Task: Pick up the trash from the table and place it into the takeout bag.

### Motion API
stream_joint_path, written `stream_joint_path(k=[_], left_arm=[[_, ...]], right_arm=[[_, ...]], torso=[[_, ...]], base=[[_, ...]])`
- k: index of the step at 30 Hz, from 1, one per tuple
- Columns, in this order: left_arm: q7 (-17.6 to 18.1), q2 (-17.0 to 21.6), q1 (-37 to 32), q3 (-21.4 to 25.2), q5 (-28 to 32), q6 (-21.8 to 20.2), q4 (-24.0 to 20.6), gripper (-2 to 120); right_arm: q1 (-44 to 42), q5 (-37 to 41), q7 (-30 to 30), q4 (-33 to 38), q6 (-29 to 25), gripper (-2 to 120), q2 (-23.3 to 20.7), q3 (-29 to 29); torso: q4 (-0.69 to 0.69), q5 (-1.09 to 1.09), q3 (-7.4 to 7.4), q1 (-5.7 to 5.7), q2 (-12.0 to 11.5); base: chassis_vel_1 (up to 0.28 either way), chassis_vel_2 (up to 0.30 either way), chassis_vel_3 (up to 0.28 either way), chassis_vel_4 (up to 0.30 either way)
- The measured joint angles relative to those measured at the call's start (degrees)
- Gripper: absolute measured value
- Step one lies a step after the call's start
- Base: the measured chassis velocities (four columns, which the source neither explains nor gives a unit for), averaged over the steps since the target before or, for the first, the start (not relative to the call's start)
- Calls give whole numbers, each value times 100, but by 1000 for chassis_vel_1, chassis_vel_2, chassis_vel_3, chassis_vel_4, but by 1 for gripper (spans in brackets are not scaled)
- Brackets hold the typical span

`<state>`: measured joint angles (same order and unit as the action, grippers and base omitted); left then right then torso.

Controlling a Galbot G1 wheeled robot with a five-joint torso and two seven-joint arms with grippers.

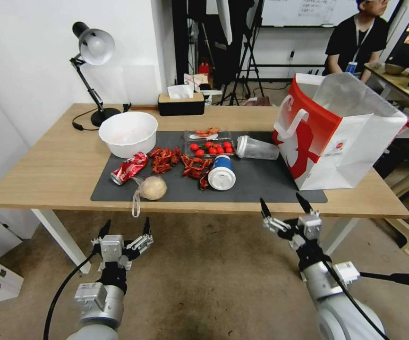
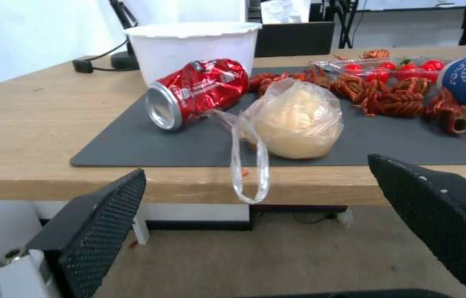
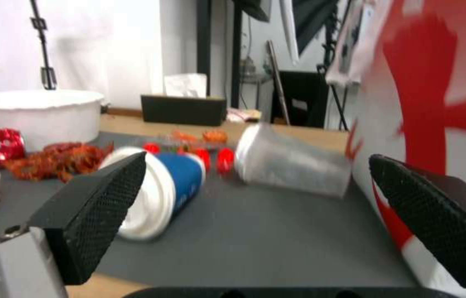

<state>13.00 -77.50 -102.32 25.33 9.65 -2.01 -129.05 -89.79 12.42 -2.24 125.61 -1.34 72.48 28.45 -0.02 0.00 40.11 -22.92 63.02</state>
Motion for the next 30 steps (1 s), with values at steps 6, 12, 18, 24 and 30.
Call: stream_joint_path(k=[6,12,18,24,30], left_arm=[[-13,-7,-16,12,8,-1,0,100],[-19,-42,-30,14,-14,-7,-35,100],[-19,-86,-51,14,-46,-10,-45,100],[-22,-111,-87,23,-69,-10,-83,100],[-24,-111,-97,35,-74,-10,-94,100]], right_arm=[[516,354,-85,-44,431,100,-431,-59],[768,751,-361,-240,599,100,-770,-108],[1001,1072,-574,-412,712,100,-990,-151],[1415,1259,-527,-589,999,100,-1143,-277],[1730,1383,-316,-660,1315,100,-1191,-400]], torso=[[2,0,0,0,0],[2,1,0,0,0],[2,1,0,0,0],[3,1,0,0,0],[2,0,0,0,0]], base=[[0,0,0,0],[0,0,0,0],[0,0,0,0],[0,0,0,0],[0,0,0,0]])
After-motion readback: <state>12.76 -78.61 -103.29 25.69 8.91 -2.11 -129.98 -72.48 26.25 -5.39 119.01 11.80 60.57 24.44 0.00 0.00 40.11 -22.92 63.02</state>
